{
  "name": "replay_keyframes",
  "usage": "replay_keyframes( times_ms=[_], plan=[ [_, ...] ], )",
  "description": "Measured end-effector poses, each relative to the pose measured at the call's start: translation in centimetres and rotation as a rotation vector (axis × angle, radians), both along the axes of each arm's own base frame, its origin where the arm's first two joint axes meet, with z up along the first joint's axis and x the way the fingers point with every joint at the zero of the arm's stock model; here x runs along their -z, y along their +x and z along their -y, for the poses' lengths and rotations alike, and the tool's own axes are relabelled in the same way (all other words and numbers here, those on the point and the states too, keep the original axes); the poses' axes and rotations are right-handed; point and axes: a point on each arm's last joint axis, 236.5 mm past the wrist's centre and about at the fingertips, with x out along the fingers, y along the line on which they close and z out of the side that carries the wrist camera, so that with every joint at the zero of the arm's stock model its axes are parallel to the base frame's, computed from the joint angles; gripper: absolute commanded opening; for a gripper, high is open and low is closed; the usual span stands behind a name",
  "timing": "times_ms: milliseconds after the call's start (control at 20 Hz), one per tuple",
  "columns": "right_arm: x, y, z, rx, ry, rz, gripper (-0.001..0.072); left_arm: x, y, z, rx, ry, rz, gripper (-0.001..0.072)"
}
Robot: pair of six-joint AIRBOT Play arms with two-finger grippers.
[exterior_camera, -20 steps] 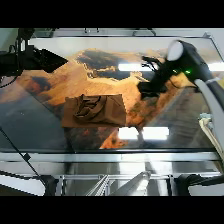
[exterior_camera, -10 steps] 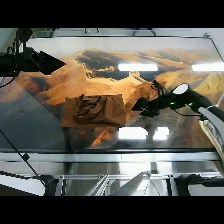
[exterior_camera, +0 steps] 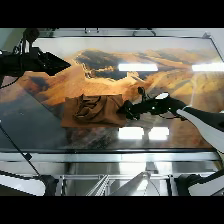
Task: Fold the shirts.
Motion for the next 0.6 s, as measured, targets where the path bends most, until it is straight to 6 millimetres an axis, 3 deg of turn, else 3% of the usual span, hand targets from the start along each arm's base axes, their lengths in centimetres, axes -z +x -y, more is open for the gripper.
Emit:
replay_keyframes(
  times_ms=[50, 150, 250, 350, 450, 550, 600],
  plan=[
    [-0.1, 0.3, -0.4, -0.007, -0.005, 0.022, 0.0016, 0.0, 0.0, 0.2, 0.003, 0.001, 0.000, 0.0005],
    [-1.4, 0.8, -1.5, -0.024, 0.024, 0.056, 0.0015, 0.0, -0.1, 0.4, 0.009, 0.000, 0.000, 0.0005],
    [-4.4, 1.3, -2.1, -0.038, 0.071, 0.102, 0.0014, -0.1, -0.2, 0.6, 0.014, -0.004, 0.000, 0.0005],
    [-8.6, 1.8, -1.5, -0.045, 0.117, 0.169, 0.0014, -0.1, -0.3, 0.6, 0.019, -0.004, -0.001, 0.0005],
    [-14.2, 2.6, 0.5, -0.029, 0.140, 0.258, 0.0014, -0.1, -0.5, 0.6, 0.024, -0.004, -0.005, 0.0005],
    [-19.4, 3.4, 4.4, 0.014, 0.084, 0.351, 0.0014, -0.1, -0.5, 0.6, 0.026, -0.004, -0.005, 0.0005],
    [-21.6, 3.7, 7.4, 0.047, 0.016, 0.386, 0.0014, -0.1, -0.5, 0.7, 0.027, -0.003, -0.004, 0.0006]
  ],
)
